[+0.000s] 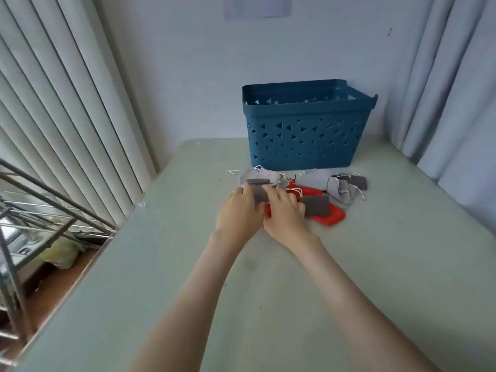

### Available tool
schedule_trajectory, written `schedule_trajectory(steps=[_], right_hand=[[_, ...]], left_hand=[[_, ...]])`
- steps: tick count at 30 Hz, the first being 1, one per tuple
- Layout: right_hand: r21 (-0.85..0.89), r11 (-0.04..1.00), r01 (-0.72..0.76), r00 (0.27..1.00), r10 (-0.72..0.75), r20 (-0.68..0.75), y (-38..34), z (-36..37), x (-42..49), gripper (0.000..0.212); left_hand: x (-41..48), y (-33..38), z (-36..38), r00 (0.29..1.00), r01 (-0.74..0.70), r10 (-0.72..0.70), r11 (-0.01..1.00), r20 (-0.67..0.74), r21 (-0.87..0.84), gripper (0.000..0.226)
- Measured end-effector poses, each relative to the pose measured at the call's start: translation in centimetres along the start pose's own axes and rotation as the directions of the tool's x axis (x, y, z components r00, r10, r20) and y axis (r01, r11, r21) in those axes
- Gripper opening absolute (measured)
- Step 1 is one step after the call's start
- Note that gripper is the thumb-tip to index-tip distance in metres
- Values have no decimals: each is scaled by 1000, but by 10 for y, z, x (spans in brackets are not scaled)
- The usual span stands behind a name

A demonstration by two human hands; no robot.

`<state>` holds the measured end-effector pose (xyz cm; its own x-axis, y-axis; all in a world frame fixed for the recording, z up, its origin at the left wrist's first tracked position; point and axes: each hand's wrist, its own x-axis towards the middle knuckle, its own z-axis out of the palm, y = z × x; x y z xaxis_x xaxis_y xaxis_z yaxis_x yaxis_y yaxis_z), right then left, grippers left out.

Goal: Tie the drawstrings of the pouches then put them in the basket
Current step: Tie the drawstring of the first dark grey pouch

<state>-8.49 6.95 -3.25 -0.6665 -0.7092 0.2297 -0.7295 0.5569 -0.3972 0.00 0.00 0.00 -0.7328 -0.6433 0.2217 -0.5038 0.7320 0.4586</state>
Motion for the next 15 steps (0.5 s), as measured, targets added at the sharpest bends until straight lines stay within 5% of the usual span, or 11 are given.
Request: schedule_trajectory(steps=[7,15], right_hand=[[-93,996,-12,1000,10,-28,-1,4,-20,33],[148,989,24,991,-5,-130,6,-3,-33,35]], left_hand=[[-34,-9,-5,954,14,24,992,298,-124,39],[-37,-18,-6,991,7,12,991,137,-134,33]])
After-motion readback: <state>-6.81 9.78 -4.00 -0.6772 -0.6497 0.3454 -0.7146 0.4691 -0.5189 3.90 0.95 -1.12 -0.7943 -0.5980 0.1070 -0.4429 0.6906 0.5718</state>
